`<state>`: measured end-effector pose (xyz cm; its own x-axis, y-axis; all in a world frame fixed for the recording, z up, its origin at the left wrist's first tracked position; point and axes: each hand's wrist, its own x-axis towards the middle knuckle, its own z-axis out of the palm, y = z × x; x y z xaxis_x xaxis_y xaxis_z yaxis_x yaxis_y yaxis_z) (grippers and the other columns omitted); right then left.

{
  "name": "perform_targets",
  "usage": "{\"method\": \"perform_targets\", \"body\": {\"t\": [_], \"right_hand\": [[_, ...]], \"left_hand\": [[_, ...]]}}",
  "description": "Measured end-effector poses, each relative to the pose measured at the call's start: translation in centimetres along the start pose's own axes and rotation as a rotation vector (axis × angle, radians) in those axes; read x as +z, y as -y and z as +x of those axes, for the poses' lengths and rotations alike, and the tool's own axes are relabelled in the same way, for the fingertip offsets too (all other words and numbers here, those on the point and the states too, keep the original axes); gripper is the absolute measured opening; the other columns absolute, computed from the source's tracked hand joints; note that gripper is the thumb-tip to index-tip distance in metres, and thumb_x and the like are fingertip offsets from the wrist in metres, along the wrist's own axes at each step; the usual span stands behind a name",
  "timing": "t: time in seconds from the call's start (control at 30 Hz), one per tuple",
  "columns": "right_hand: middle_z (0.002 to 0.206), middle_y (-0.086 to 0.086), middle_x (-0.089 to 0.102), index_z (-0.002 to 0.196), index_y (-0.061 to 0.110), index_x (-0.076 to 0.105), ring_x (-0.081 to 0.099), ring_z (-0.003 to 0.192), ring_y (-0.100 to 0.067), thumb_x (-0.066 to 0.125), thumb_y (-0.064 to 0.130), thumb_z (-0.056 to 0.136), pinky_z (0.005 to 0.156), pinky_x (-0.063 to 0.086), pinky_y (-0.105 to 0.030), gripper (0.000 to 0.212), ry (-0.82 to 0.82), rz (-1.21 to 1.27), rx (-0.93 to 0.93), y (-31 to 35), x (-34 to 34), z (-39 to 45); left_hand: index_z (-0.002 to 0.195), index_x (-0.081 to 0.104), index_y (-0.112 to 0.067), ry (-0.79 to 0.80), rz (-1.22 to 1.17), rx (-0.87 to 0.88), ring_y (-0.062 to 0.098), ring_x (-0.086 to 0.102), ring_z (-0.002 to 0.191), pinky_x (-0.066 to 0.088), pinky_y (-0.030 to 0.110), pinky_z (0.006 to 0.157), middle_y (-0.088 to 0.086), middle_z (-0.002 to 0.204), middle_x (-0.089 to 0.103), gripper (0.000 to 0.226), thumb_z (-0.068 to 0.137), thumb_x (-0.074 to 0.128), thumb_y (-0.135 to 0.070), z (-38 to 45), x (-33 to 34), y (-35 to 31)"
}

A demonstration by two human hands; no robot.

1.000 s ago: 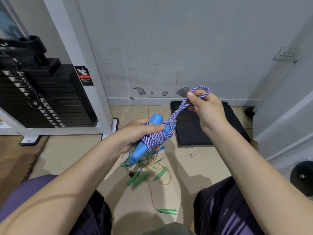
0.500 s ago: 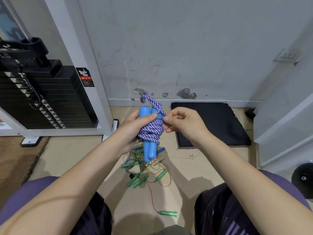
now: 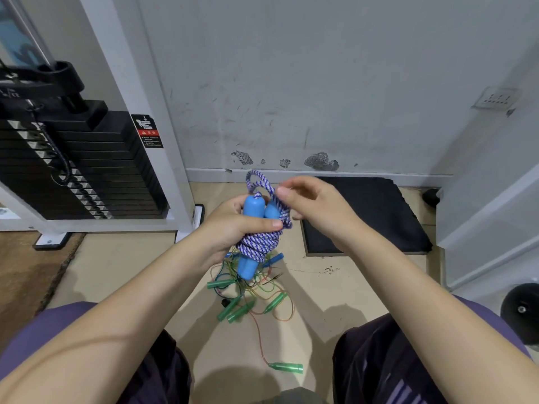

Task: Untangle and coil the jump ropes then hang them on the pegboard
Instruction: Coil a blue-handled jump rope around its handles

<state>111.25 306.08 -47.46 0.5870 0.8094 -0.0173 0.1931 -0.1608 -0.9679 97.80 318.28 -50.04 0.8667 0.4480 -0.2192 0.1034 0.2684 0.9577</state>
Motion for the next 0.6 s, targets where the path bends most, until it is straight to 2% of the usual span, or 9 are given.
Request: {"method": "perform_targets", "body": {"t": [0.1,0.17,0.23,0.33,0.4,0.5,0.57,0.6], "right_hand": [[0.084,0.001,0.07,0.087,0.021,0.074,0.06,0.076,-0.006,0.07,0.02,0.089,0.07,0.049,-0.021,0.004,0.106,0.045,-0.025,-0.01,0.7,-0.54],[0.088,-0.008,0.071,0.083,0.019,0.072,0.061,0.082,-0.012,0.067,0.012,0.091,0.077,0.049,-0.026,0.011,0.108,0.08,-0.054,0.16,0.7,-0.74],[0.093,-0.014,0.069,0.086,0.013,0.069,0.06,0.087,-0.019,0.059,0.01,0.096,0.081,0.049,-0.028,0.014,0.135,0.157,-0.05,0.29,0.51,-0.67],[0.094,-0.012,0.067,0.089,0.009,0.064,0.06,0.086,-0.023,0.053,0.021,0.099,0.079,0.049,-0.027,0.019,0.157,0.324,0.02,0.23,0.29,-0.29],[0.091,-0.009,0.069,0.087,0.011,0.065,0.06,0.089,-0.027,0.055,0.027,0.093,0.082,0.048,-0.032,0.02,0.157,0.347,0.014,-0.11,0.37,-0.13],[0.084,-0.005,0.073,0.088,0.01,0.065,0.061,0.087,-0.028,0.054,0.016,0.098,0.082,0.046,-0.04,0.016,0.119,0.322,-0.031,-0.4,0.64,-0.2],[0.081,-0.007,0.073,0.089,0.009,0.066,0.064,0.082,-0.021,0.054,0.012,0.098,0.084,0.051,-0.036,0.016,0.066,0.289,-0.068,-0.4,0.73,-0.22],[0.08,-0.008,0.072,0.089,0.008,0.067,0.065,0.08,-0.019,0.055,0.011,0.098,0.084,0.052,-0.034,0.015,0.04,0.274,-0.084,-0.42,0.75,-0.2]], "left_hand": [[0.118,0.061,0.0,0.053,0.02,-0.047,0.021,0.069,0.081,0.058,0.03,0.067,0.013,0.096,0.071,0.055,0.067,0.081,0.006,-0.33,0.77,-0.17],[0.111,0.064,-0.003,0.088,0.034,-0.088,0.018,0.069,0.074,0.057,0.028,0.062,0.01,0.088,0.071,0.039,0.074,0.075,0.007,-0.56,1.06,-0.37],[0.108,0.064,-0.005,0.102,0.018,-0.108,0.016,0.069,0.07,0.056,0.027,0.059,0.009,0.086,0.07,0.037,0.073,0.078,0.001,-0.69,1.16,-0.54],[0.115,0.063,-0.002,0.116,-0.049,-0.141,0.02,0.068,0.072,0.059,0.033,0.062,0.013,0.091,0.068,0.049,0.071,0.079,-0.013,-0.66,0.99,-0.62],[0.113,0.063,-0.004,0.144,-0.076,-0.158,0.021,0.068,0.074,0.06,0.037,0.064,0.012,0.09,0.068,0.045,0.07,0.075,-0.014,-0.72,0.97,-0.71],[0.116,0.062,-0.014,0.161,-0.072,-0.151,0.024,0.07,0.076,0.06,0.038,0.07,0.011,0.091,0.071,0.051,0.069,0.077,-0.001,-0.64,0.99,-0.8],[0.118,0.059,-0.021,0.158,-0.08,-0.162,0.029,0.071,0.076,0.059,0.043,0.074,0.013,0.09,0.071,0.056,0.069,0.078,0.0,-0.56,1.12,-0.83],[0.118,0.058,-0.019,0.154,-0.077,-0.171,0.031,0.071,0.076,0.059,0.046,0.075,0.015,0.091,0.07,0.056,0.069,0.079,-0.002,-0.48,1.24,-0.74]]}}
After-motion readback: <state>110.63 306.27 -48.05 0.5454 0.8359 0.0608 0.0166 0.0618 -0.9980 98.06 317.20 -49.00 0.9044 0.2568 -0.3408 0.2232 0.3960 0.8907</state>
